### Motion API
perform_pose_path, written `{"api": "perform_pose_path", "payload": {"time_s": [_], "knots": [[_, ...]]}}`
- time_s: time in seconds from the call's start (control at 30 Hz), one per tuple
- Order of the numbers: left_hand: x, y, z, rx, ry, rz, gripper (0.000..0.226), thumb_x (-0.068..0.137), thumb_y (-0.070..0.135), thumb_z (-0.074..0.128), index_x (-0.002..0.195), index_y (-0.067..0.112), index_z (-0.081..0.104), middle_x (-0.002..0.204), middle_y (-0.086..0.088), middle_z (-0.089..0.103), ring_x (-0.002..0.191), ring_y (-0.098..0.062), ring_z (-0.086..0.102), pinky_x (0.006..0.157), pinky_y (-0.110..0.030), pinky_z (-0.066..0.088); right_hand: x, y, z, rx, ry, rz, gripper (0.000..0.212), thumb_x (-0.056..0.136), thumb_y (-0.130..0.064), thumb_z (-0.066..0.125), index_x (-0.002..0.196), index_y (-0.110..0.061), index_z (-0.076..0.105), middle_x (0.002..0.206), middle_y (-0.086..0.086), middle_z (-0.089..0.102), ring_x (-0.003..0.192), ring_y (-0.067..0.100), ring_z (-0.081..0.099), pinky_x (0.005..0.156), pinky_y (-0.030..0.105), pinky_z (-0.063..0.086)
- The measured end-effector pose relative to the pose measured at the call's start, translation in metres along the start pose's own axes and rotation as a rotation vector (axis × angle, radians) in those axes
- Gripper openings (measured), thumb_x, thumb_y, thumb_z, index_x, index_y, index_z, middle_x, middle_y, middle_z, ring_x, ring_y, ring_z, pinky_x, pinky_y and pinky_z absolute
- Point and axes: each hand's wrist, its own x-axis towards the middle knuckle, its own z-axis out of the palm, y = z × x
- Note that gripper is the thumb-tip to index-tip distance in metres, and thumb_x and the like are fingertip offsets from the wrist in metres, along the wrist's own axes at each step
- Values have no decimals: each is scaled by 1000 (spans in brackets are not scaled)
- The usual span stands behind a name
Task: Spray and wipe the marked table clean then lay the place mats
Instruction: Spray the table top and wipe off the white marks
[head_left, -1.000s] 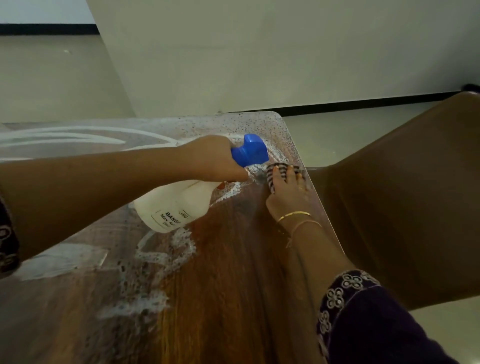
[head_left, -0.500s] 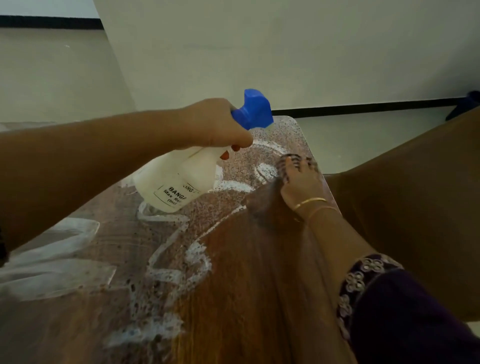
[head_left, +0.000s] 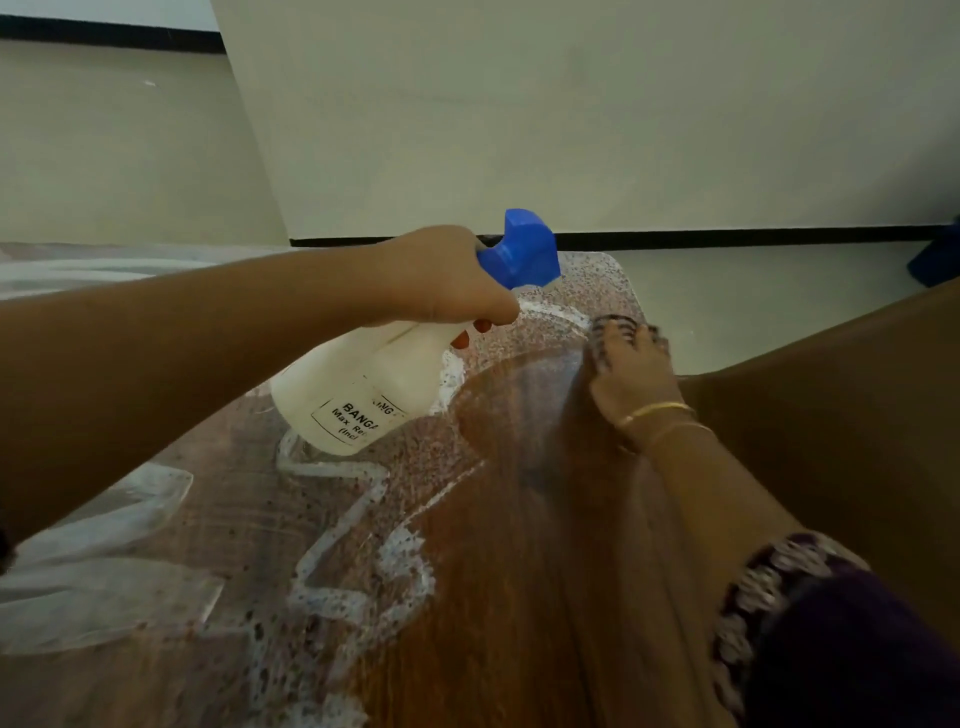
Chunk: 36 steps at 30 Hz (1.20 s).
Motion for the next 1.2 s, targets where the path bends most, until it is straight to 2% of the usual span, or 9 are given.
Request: {"api": "perform_pose_path", "payload": {"time_s": [0.1, 0.2, 0.3, 0.43, 0.53, 0.63, 0.73, 0.9, 1.2], "knots": [[6, 3, -2, 20, 48, 10, 14, 79, 20, 63, 69, 16, 54, 53, 4, 52, 36, -7, 53, 38, -14, 40, -4, -57, 24, -49, -2, -384, 75, 66, -17, 19, 137, -21, 42, 145, 14, 39, 136, 36, 29, 113, 56, 22], [12, 5, -6, 5, 46, 8, 12, 78, 21, 63, 69, 17, 56, 49, 4, 55, 43, -12, 55, 44, -17, 43, -46, -79, 17, -10, -145, -580, 67, 86, -5, 35, 149, -25, 22, 158, 4, 10, 146, 29, 1, 119, 50, 1], [15, 3, -12, -46, 21, 11, 9, 80, 18, 62, 74, 16, 56, 35, 13, 54, 33, -1, 54, 33, -11, 40, -36, -34, -4, 59, 67, -522, 64, 86, 4, 39, 145, -21, 34, 154, 7, 25, 144, 27, 15, 120, 45, 8], [21, -8, -16, -33, 7, 9, 8, 81, 19, 62, 76, 17, 56, 37, 16, 55, 35, 0, 55, 34, -12, 42, 35, -5, -9, 6, 20, 35, 61, 89, -12, 38, 148, -16, 24, 155, 17, 19, 141, 37, 17, 118, 48, 13], [27, -11, -16, -11, 8, -17, 10, 79, 21, 63, 75, 15, 56, 43, 8, 57, 36, -4, 56, 37, -12, 43, 44, -53, 9, -19, 50, -225, 62, 72, -11, 32, 132, -15, 47, 139, 17, 44, 130, 37, 36, 111, 52, 27], [32, -7, -14, 18, 11, -20, 17, 78, 23, 62, 70, 15, 49, 60, 0, 47, 51, -14, 48, 51, -22, 39, 7, -82, 18, -56, -105, -541, 59, 85, -3, 37, 142, -19, 37, 150, 8, 29, 142, 34, 17, 118, 49, 16], [36, -3, -16, -7, 10, -12, 13, 78, 20, 62, 72, 15, 53, 61, 0, 51, 46, -12, 54, 46, -18, 43, 16, -46, 2, -20, -40, -590, 64, 90, -1, 38, 148, -22, 25, 155, 0, 18, 144, 21, 9, 120, 43, 7], [39, -5, -20, -39, 22, -3, 6, 80, 18, 62, 78, 16, 57, 52, 7, 58, 33, -2, 55, 34, -12, 42, 76, -9, -13, -76, 5, -41, 61, 85, -16, 37, 146, -20, 29, 150, 19, 27, 137, 38, 25, 116, 49, 21], [49, 1, -12, 2, 43, 5, 12, 77, 23, 63, 76, 16, 54, 62, -1, 55, 47, -13, 56, 43, -19, 43, 57, -69, -1, 18, -45, -550, 39, 90, 1, 41, 126, -7, 54, 134, 17, 45, 124, 34, 42, 106, 38, 35]]}}
